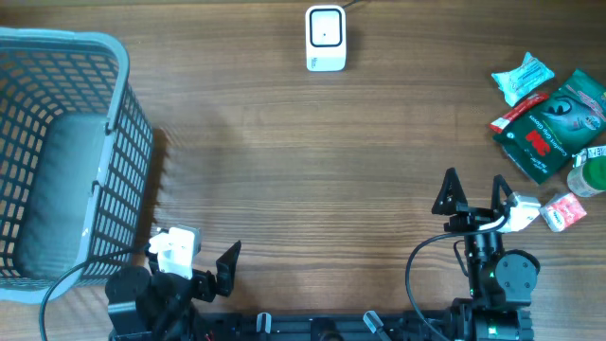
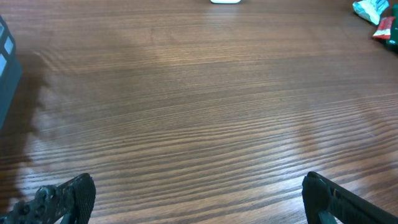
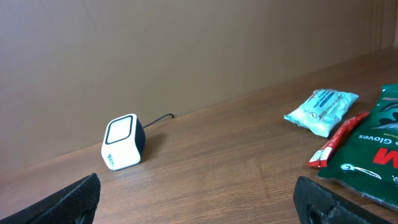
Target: Scan the item barcode
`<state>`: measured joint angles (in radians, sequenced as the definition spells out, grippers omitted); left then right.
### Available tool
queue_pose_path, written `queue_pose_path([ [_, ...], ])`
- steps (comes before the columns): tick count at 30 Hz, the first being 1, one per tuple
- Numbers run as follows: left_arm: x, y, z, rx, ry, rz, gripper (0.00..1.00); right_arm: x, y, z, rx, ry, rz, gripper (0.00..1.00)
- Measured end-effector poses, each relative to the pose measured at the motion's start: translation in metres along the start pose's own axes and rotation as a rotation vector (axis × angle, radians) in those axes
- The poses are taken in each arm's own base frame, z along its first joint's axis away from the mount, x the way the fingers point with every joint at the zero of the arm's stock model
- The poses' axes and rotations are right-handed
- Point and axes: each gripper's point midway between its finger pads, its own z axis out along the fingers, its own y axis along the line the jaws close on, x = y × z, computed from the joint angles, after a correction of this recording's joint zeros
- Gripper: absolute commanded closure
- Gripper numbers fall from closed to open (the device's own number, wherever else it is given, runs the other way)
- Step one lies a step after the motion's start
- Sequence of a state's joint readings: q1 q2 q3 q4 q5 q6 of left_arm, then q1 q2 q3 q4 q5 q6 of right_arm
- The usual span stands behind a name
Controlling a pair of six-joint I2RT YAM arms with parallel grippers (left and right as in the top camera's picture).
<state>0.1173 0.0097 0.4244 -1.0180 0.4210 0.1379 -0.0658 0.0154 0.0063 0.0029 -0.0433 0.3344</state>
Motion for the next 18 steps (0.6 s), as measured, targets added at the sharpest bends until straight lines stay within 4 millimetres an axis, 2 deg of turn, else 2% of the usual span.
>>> queue_pose_path([
  [9,-0.001,0.0,0.0,0.002,-0.006,0.002,0.0,0.0,0.0,0.0,0.0,0.0,0.0,0.0],
  [12,-0.036,-0.006,-0.002,0.032,-0.146,0.068,0.0,0.001,0.0,0.0,0.001,0.003,0.0,0.0],
  [13,-0.061,-0.008,-0.006,0.04,-0.25,0.119,0.0,0.001,0.0,0.0,0.001,0.003,0.0,0.0],
  [15,-0.091,-0.013,-0.012,0.052,-0.387,0.191,0.0,0.001,0.0,0.0,0.001,0.003,0.0,0.0],
  [18,-0.112,-0.017,-0.003,0.086,-0.544,0.284,0.0,0.001,0.0,0.0,0.001,0.002,0.0,0.0],
])
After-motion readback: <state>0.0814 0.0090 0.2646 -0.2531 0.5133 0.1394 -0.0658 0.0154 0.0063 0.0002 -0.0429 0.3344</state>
